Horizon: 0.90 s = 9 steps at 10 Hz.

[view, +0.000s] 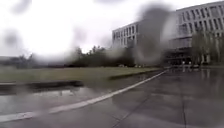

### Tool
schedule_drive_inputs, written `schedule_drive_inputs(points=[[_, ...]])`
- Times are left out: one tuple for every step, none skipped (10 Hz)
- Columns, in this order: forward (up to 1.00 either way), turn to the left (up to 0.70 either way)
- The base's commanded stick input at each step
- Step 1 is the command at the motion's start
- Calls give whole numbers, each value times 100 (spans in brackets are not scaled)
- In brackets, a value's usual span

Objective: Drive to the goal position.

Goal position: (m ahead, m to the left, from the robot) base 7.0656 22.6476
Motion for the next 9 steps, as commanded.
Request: schedule_drive_inputs(points=[[0, 70], [0, 70], [0, 70], [0, 70], [0, 70], [0, 70], [0, 70], [0, 70], [0, 70]])
